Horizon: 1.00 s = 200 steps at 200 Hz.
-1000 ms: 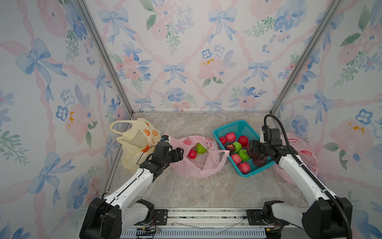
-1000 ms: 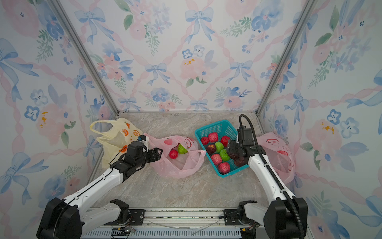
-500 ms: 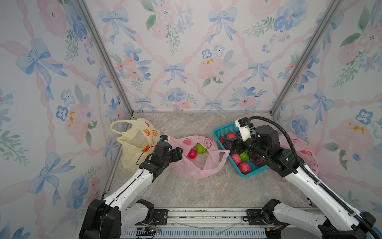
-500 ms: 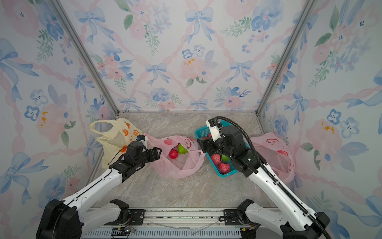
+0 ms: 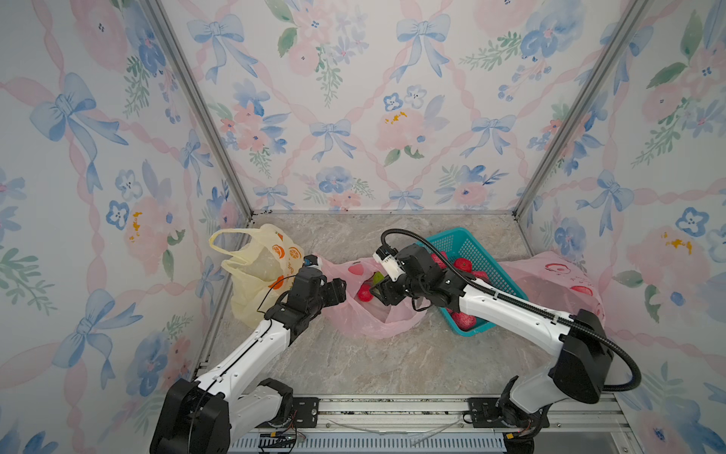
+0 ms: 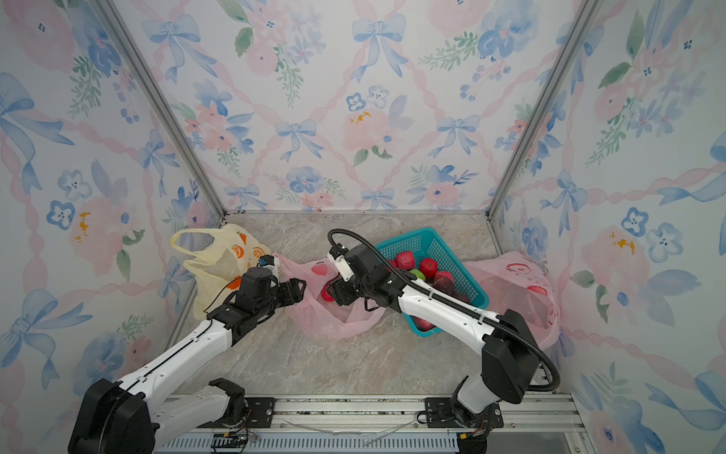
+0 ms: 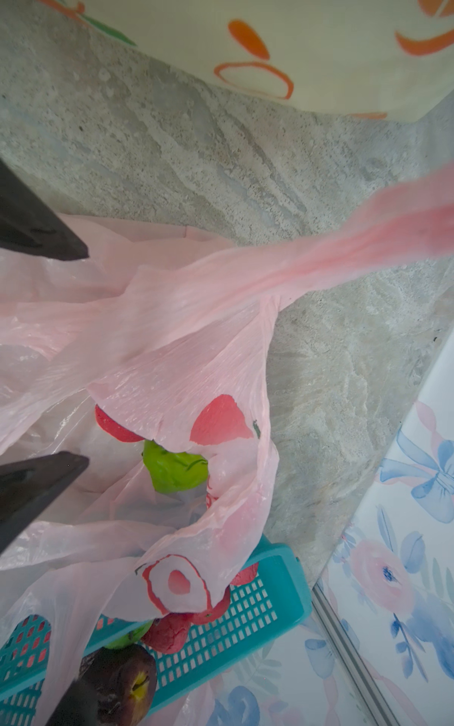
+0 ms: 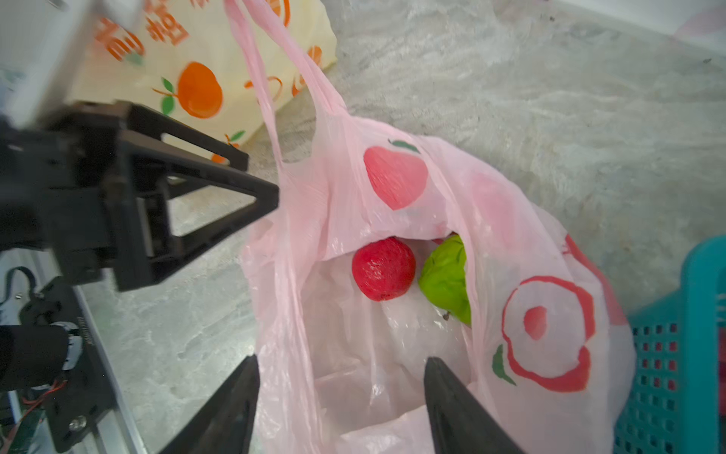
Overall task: Untie the knot of a plastic bag & take out the apple
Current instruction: Pick up the apple from the plastic bag.
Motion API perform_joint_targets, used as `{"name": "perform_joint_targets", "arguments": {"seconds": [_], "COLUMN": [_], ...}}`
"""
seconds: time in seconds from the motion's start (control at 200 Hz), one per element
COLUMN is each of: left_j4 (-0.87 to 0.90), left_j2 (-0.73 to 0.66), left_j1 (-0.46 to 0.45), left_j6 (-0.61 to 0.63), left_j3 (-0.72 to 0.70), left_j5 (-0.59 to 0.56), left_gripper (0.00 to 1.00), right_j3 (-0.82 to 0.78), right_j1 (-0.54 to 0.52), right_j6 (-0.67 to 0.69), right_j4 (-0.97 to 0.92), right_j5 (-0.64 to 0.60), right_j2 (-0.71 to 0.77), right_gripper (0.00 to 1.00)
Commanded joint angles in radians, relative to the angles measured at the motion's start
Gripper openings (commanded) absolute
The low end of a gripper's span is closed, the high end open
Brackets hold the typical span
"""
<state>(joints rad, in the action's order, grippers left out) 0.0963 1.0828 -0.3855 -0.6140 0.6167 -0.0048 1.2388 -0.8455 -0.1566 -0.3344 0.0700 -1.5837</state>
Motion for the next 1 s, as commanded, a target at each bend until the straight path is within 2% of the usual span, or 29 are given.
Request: {"name": "perform_joint_targets", "arguments": {"seconds": [0.0,0.235,0.47,0.7,0.995], "left_j4": [0.032,0.035,0.035,0.036,0.034], "left_j2": [-0.025,-0.019,-0.004,-0.003,0.006], "left_j1": [0.009,0.012,0.014,0.015,0.015], "left_j6": [-0.001,0.000,0.002,0.003,0.000], "left_j3": [0.007,0.004,0.017,0.017,0.026], "left_j5": [-0.024,-0.025,-0.014,-0.016,-0.007], "left_gripper": [0.79,0.79,0.79,0.79,0.79], "right_j3": [0.065,0.146,0.251,0.260,0.339], "right_j1": [-0.001,-0.015,-0.043,-0.057,-0.058], "right_j6": [-0.002,0.026,0.056,0.042,0.066], "right_j4": [-0.012,-0.033,-0.106,-0.130,-0.162], "right_j5": [-0.080,-0.076,-0.195,-0.162,-0.154], "right_j2": [-0.060,-0.202,-0.316,-0.353,-0.435], "right_gripper": [0.67,0.70,0.65,0.64,0.76]}}
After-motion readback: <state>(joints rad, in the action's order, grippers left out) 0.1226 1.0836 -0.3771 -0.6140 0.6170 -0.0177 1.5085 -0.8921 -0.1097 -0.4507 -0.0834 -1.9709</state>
